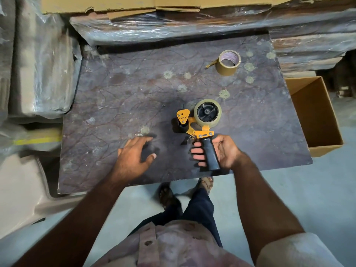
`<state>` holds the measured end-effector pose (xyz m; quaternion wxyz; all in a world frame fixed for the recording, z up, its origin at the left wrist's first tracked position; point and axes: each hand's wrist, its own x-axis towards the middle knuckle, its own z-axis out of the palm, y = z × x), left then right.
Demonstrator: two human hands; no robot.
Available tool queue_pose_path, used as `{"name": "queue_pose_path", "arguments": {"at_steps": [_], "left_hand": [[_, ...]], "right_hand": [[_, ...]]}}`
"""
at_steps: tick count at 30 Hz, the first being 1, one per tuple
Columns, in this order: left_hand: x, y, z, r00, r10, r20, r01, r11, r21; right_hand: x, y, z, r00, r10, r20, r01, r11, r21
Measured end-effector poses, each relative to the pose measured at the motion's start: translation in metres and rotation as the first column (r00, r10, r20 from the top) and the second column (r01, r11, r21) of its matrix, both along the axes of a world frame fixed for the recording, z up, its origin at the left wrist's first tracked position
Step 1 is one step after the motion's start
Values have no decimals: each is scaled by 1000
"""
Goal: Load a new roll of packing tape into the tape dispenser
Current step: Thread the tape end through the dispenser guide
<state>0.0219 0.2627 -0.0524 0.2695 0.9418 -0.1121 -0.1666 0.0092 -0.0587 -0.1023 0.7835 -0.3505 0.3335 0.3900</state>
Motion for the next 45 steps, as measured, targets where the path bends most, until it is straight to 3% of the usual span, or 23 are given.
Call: {"name": "queue_pose_path", "arguments": {"at_steps": [8,14,18,23,27,34,42,45], "left_hand": [[13,4,24,995,69,65,-63,994,-88],[47,-15,62,950,84,300,-1,964,-267],[69,-43,109,888,138,438,30,934,-356],[73,-79,170,853,145,501,78,914,-398],[77,-98,198,823,74,563,131,940,-316],[98,-141,238,848,-55,528,80,996,-25],[102,-186,252,785,-306,538,107,924,368],[101,-201,255,795,-332,508,111,903,416]], "right_hand": [[2,41,34,984,-177,37,175,984,44],[-1,60,112,929,-198,312,241,965,-107],[-3,67,161,847,-113,519,297,911,-287],[-1,74,196,798,-42,602,365,827,-427],[3,75,213,773,-37,633,421,776,-469],[5,60,225,784,-44,620,405,793,-456],[-3,36,230,810,-102,578,386,835,-393],[-7,23,232,813,-103,573,367,855,-367]]}}
